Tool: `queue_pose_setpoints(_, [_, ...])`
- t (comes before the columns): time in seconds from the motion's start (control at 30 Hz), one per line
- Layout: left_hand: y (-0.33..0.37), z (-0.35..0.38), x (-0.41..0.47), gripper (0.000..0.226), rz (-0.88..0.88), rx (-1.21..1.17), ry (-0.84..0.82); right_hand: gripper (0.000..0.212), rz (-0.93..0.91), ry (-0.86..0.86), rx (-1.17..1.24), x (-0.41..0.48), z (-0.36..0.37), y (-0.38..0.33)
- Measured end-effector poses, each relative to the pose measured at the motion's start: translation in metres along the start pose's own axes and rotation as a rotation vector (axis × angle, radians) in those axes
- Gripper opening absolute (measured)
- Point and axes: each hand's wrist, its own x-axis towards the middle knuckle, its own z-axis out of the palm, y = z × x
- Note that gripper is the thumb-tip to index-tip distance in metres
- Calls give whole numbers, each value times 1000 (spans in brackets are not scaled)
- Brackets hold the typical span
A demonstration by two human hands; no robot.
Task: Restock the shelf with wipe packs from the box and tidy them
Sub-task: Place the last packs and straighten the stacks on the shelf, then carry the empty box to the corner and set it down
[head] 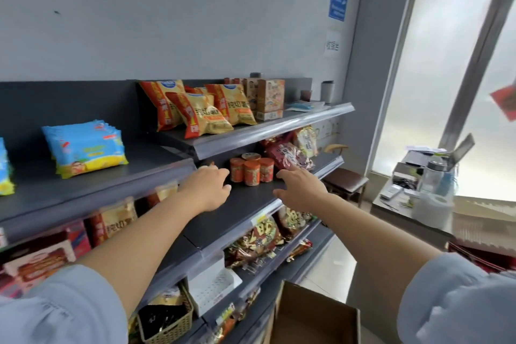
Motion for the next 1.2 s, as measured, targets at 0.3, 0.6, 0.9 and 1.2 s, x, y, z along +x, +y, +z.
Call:
queue_pose_setpoints(0.3, [71, 71, 14, 44, 48, 54, -115, 42, 85, -88, 13, -29, 46, 87])
queue_pose_setpoints(0.6, [102, 157, 37, 35, 100, 48, -241, 45, 195, -218, 74, -41, 116, 150])
queue_pose_setpoints(0.9, [102, 265, 60, 40, 119, 42, -391, 47, 315, -344, 56, -37, 202, 200])
queue_pose_setpoints(1.2, [101, 381, 33, 37, 41, 66, -524, 44, 346, -471, 54, -46, 312, 238])
